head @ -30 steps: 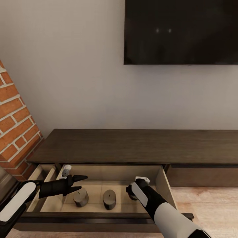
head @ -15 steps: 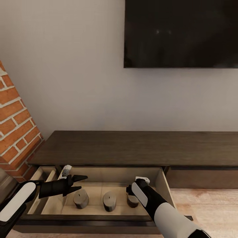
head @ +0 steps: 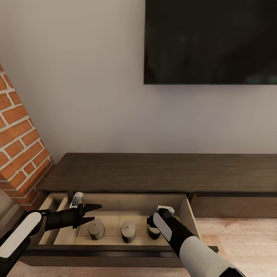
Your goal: Place each of the two pumpkins and all three candles from the living room inside a cabinet in the living room (use any cabinet), then make sure every cabinet is closed, and position the cauldron so it is next to a table in the living room.
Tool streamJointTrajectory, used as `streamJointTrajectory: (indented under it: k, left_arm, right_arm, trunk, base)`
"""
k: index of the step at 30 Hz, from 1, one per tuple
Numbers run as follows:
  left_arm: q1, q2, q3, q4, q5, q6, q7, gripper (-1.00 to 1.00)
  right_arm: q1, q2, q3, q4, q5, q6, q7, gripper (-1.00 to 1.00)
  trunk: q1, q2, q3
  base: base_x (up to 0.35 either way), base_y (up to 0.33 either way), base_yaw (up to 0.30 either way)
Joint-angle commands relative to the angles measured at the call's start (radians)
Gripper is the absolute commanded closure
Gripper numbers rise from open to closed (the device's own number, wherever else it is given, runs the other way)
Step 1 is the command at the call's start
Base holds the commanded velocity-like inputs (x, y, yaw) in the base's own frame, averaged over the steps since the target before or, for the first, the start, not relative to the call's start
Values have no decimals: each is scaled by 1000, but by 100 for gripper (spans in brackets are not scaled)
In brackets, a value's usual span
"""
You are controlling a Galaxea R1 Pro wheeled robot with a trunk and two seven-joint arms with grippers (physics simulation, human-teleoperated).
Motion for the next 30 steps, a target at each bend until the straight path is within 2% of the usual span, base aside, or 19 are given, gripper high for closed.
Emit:
streamJointTrajectory:
  k: [1, 6, 12, 30]
  left_arm:
    - [0, 0, 0, 0, -1, 0, 0, -100]
    - [0, 0, 0, 0, -1, 0, 0, -100]
    - [0, -1, 0, 0, -2, 0, 1, -100]
    - [0, -1, 0, 0, -5, 0, 3, -100]
  right_arm:
    - [0, 0, 0, 0, 0, 0, 0, -100]
    - [-1, 0, 1, -1, 0, 1, -2, -100]
    - [-1, 0, 2, -2, 0, 1, -2, -100]
    - [-1, 0, 3, -2, 0, -1, -2, -100]
  trunk:
    - [-4, 7, 3]
    - [-23, 42, 19]
    - [-46, 84, 38]
    - [-115, 210, 94]
  base:
    - [-11, 0, 0]
    - [-8, 0, 0]
    - [-173, 45, 0]
    - [-4, 1, 0]
